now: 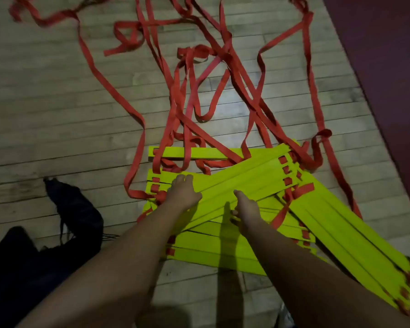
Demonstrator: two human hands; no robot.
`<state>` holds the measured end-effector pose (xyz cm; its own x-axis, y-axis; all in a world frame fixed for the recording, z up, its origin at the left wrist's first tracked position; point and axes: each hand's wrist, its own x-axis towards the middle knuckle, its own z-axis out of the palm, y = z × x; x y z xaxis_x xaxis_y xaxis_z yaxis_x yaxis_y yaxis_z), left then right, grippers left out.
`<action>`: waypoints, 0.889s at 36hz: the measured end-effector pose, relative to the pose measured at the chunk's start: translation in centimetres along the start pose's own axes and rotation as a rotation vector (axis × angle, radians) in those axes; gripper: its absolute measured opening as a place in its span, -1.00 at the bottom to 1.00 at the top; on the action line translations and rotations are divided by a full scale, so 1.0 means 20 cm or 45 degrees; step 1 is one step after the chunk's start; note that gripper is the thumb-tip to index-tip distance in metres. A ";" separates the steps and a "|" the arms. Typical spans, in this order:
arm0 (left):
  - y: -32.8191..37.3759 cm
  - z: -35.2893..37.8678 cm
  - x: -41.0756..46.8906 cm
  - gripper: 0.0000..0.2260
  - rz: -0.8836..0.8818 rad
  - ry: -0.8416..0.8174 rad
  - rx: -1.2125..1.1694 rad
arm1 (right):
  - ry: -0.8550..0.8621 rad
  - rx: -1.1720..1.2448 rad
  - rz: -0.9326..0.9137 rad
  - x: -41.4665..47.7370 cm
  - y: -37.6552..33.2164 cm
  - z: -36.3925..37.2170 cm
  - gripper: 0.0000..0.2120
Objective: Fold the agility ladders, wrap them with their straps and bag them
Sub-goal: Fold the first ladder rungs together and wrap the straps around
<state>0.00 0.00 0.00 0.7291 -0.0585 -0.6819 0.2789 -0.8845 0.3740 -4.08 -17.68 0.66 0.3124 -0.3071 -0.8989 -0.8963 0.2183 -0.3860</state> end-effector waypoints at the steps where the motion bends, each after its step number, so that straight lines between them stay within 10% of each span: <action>1: -0.02 0.02 0.01 -0.38 -0.019 0.014 0.087 | 0.013 0.059 0.005 0.01 0.02 0.01 -0.55; 9: -0.10 0.17 -0.01 -0.50 0.046 0.193 0.487 | -0.007 0.265 0.080 0.09 0.15 0.13 -0.79; 21: 0.01 -0.04 -0.27 -0.57 0.203 0.168 0.216 | -0.319 0.515 0.159 -0.10 0.08 0.11 -0.95; 32: 0.27 -0.53 -0.75 -0.63 0.235 0.212 -0.229 | -0.415 0.389 0.005 -0.53 -0.05 -0.05 -0.22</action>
<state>-2.86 1.04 18.88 0.8659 -0.1211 -0.4853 0.2273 -0.7690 0.5975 -6.83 -15.61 10.75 0.4358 -0.0087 -0.9000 -0.7787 0.4978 -0.3819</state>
